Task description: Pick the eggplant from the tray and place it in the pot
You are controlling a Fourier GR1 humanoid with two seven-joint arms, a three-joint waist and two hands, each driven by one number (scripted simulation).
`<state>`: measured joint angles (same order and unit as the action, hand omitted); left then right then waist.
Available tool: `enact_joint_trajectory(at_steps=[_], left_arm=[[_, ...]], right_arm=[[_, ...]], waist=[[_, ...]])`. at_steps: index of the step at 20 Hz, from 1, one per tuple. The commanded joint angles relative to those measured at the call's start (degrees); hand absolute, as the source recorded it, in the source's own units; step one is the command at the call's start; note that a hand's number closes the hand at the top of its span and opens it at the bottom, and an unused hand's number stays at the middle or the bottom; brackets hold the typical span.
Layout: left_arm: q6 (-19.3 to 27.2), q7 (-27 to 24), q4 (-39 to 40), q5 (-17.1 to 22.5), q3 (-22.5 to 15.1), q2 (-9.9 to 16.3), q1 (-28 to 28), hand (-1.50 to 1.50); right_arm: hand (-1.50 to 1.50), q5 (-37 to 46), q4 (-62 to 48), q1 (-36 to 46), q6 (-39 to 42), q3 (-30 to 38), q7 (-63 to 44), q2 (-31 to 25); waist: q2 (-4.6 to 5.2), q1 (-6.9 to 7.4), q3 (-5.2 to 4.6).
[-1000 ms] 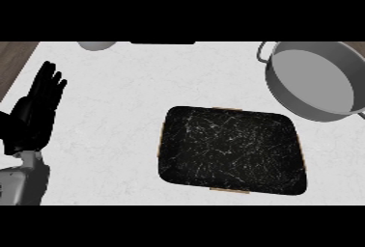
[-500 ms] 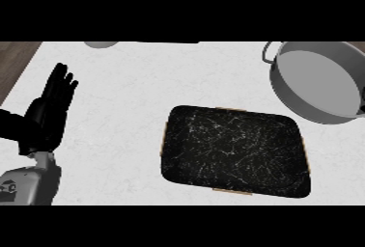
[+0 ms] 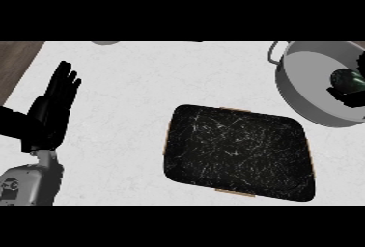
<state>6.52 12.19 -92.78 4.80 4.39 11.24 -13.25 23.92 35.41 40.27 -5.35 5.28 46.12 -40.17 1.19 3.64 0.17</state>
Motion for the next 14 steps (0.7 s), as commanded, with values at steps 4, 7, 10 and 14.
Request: enact_joint_trajectory(at_steps=[4, 7, 10, 14], left_arm=[[-0.44, 2.62, -0.82, 1.0, 0.85, 0.86, -2.02, 0.0], [1.24, 1.14, 0.66, -1.0, -0.75, -1.03, -2.84, 0.0], [1.11, 0.68, -0.3, -1.79, -1.31, -0.86, -1.43, 0.0], [0.23, 1.44, 0.49, 0.19, 0.02, -0.49, -3.07, 0.0]], right_arm=[[1.5, 4.17, -16.83, 7.71, 0.37, -1.15, 0.03, 3.15], [-1.5, 3.98, -20.72, 10.04, 7.1, -1.11, 0.19, 1.75], [-1.5, 4.78, -22.79, 10.46, 10.65, -2.39, 2.55, 4.77], [-1.5, 0.64, -25.37, 11.68, 19.55, 1.21, 6.75, 4.86]], waist=[[0.25, 0.63, 0.05], [0.59, 0.67, 0.11], [0.55, 1.14, 0.13], [0.82, 1.06, 0.22]])
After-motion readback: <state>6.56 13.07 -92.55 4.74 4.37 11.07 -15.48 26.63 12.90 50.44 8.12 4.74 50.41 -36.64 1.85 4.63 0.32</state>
